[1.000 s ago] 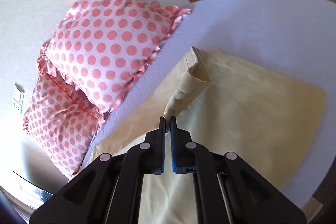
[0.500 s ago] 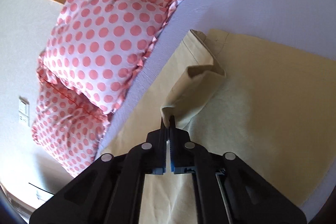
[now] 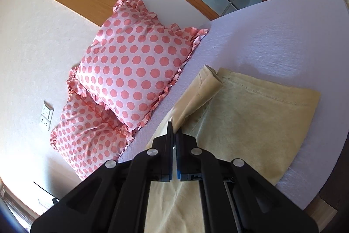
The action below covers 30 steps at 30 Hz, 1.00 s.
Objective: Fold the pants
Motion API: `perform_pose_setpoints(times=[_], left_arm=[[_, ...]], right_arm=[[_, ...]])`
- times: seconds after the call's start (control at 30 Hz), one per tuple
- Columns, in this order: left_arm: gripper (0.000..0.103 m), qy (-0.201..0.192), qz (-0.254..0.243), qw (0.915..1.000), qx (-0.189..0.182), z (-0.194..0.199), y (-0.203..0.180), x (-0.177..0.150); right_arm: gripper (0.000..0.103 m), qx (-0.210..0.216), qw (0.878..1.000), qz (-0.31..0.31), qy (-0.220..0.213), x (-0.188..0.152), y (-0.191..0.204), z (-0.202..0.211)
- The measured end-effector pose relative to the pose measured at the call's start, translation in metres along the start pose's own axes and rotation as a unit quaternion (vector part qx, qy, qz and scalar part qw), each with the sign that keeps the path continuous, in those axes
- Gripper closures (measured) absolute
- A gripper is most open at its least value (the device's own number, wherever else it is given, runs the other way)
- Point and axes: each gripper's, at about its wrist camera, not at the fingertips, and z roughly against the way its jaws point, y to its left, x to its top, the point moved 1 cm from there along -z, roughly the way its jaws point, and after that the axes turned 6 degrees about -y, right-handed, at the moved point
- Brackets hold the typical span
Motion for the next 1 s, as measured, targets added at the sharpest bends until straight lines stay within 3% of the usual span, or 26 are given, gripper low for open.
perform_pose_setpoints(times=[0.07, 0.1, 0.13, 0.17, 0.2, 0.23, 0.3, 0.4, 0.5, 0.57, 0.77, 1.0], left_arm=[[0.017, 0.009, 0.001, 0.9992, 0.038, -0.023, 0.001, 0.013], [0.026, 0.016, 0.004, 0.9982, 0.058, -0.034, 0.004, 0.018], [0.044, 0.022, 0.007, 0.9972, 0.072, -0.043, 0.007, 0.021], [0.053, 0.031, 0.014, 0.9963, 0.079, -0.051, 0.013, 0.023], [0.077, 0.043, 0.029, 0.9962, 0.069, -0.054, 0.02, 0.021], [0.092, 0.048, 0.047, 0.9965, 0.049, -0.052, 0.027, 0.018], [0.095, 0.027, 0.052, 0.9977, 0.033, -0.028, 0.036, 0.009], [0.095, -0.031, 0.014, 0.9993, 0.017, 0.04, 0.043, -0.015], [0.093, -0.072, -0.001, 0.9974, -0.004, 0.115, 0.065, -0.06], [0.092, -0.074, 0.003, 0.9972, -0.01, 0.146, 0.086, -0.093], [0.092, -0.037, 0.066, 0.9971, -0.007, 0.165, 0.132, -0.18], [0.092, -0.06, 0.058, 0.9964, -0.009, 0.179, 0.135, -0.202]], right_arm=[[0.101, 0.003, 1.0, 0.0, 0.001, 0.0, -0.001, 0.0], [0.101, 0.003, 1.0, 0.0, 0.001, 0.0, -0.002, 0.0], [0.101, 0.004, 1.0, 0.0, 0.001, 0.0, -0.002, 0.0], [0.101, 0.005, 1.0, -0.001, 0.001, 0.0, -0.003, 0.0], [0.101, 0.006, 1.0, -0.001, 0.001, 0.0, -0.003, 0.0], [0.101, 0.007, 1.0, -0.001, 0.001, 0.001, -0.003, 0.0], [0.101, 0.009, 1.0, 0.004, -0.003, 0.004, -0.002, 0.003], [0.101, 0.009, 1.0, 0.005, -0.014, 0.009, -0.002, 0.013], [0.101, 0.002, 1.0, 0.005, -0.026, 0.013, -0.011, 0.027], [0.101, -0.01, 1.0, 0.005, -0.028, 0.013, -0.018, 0.033], [0.101, -0.051, 0.999, -0.011, -0.014, 0.002, -0.045, 0.036], [0.101, -0.059, 0.998, -0.007, -0.021, 0.003, -0.051, 0.044]])
